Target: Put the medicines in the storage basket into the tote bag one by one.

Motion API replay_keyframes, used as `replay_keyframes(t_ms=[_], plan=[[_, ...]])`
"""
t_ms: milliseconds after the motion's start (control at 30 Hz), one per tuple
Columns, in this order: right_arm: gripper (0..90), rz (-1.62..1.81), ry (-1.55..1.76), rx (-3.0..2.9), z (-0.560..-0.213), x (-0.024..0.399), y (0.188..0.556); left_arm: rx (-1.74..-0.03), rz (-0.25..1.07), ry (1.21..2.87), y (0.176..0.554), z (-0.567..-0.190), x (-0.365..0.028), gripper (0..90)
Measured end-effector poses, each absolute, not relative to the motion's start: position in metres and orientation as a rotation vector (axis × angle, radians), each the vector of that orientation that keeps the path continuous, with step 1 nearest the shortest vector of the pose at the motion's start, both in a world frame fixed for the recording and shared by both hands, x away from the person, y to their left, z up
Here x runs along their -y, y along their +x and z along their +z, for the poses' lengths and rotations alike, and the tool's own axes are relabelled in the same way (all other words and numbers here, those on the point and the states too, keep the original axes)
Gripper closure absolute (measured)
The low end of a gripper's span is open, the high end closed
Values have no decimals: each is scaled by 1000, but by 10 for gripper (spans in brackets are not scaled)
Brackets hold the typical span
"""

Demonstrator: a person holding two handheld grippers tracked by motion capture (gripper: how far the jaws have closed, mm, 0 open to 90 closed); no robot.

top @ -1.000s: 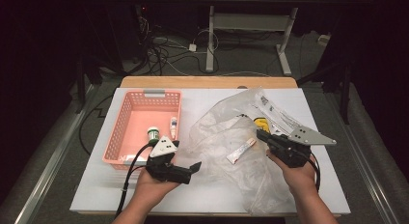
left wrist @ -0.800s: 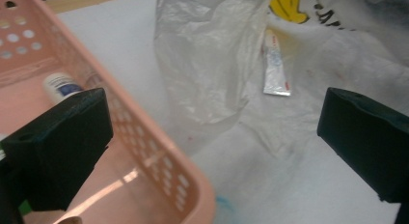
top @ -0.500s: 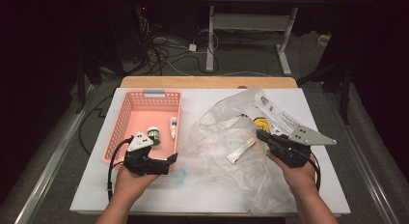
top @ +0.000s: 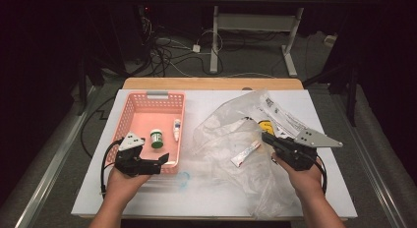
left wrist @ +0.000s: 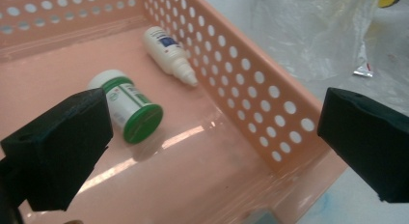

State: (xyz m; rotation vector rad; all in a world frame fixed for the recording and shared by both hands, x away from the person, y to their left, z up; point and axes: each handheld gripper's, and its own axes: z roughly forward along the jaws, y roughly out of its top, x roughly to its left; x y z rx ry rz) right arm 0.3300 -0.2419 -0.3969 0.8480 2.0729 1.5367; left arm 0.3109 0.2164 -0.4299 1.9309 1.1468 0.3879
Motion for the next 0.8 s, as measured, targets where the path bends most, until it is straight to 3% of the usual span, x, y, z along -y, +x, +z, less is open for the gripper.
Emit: replay_keyframes(t_ms=[367, 800], plan=[[900, 1525, 844, -2074, -397, 243, 330, -1237, 412, 1897, 312, -431, -244, 0], [900, 1510, 840, -2075, -398, 242, 329, -1203, 436, 1873, 314, -414, -237, 0]])
